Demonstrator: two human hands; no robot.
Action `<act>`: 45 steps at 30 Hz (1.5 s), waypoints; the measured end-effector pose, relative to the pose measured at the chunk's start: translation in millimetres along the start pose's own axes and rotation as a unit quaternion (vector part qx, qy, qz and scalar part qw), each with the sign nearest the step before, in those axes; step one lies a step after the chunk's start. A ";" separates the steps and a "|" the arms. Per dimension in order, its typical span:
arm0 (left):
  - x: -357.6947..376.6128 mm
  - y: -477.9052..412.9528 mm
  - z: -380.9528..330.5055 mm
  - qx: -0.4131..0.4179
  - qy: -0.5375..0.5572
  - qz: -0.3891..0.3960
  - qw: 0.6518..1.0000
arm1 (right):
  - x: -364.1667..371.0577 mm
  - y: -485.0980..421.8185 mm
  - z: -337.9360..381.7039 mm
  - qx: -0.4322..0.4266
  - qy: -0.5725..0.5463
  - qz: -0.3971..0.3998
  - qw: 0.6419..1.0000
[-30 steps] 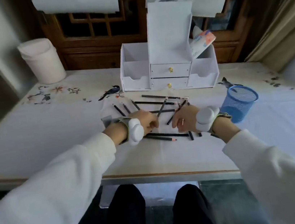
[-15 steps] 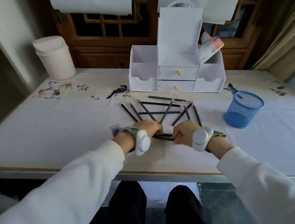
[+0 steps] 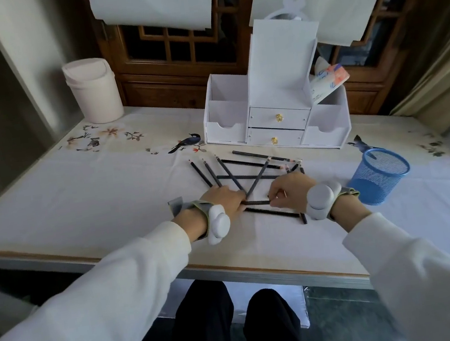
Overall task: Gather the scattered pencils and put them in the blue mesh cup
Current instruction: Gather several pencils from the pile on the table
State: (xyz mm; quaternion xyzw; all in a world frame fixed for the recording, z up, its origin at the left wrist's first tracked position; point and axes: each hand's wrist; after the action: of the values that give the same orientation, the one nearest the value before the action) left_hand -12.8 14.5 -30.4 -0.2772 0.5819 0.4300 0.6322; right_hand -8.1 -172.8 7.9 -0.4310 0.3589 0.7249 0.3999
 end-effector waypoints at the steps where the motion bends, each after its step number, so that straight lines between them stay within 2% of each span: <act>1: 2.5 1.0 1.0 -0.010 0.039 0.005 0.999 | -4.2 0.1 -1.0 0.000 0.004 -0.003 1.000; 8: 14.7 15.9 4.3 -0.027 0.200 -0.008 0.979 | -16.2 -2.4 -21.0 0.073 0.048 -0.041 0.995; 15: 18.3 25.6 5.4 -0.051 0.273 -0.002 0.961 | 6.0 -7.8 -37.8 0.080 0.060 0.014 0.995; 22: 29.3 22.1 8.5 -0.069 0.300 -0.022 0.951 | 21.7 -10.5 -43.1 0.082 0.062 0.010 0.995; 27: 38.2 22.1 10.2 -0.075 0.297 -0.049 0.951 | 26.7 -9.7 -42.1 0.092 0.029 -0.060 0.993; 31: 42.0 20.0 10.2 -0.079 0.294 -0.069 0.950 | 30.3 0.6 -40.0 0.070 -0.088 -0.173 0.978; 34: 45.6 19.6 9.2 -0.081 0.278 -0.082 0.954 | 39.8 12.5 -36.2 0.036 -0.237 -0.265 0.934; 36: 48.0 19.5 9.2 -0.079 0.277 -0.093 0.953 | 49.2 16.7 -33.9 0.049 -0.337 -0.301 0.891; 40: 51.7 18.0 11.2 -0.076 0.276 -0.110 0.952 | 66.5 20.5 -29.0 0.083 -0.542 -0.346 0.761; 43: 59.5 14.8 10.4 -0.082 0.259 -0.128 0.954 | 77.7 22.6 -27.6 0.088 -0.624 -0.366 0.685; 45: 61.8 14.9 10.9 -0.084 0.247 -0.150 0.954 | 81.0 24.0 -23.7 0.082 -0.684 -0.352 0.633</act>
State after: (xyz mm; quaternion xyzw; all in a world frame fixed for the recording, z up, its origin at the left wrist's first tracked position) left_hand -23.2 44.6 -86.5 -0.5112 0.6336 0.2956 0.4999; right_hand -46.4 -181.5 -70.6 0.1292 -0.1386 0.5836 0.7896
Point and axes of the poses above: each hand's wrist, its own y-axis away from the middle knuckle, its own x-axis out of the palm, z = x × y, and after that the axes turned 13 degrees about -y, right-handed
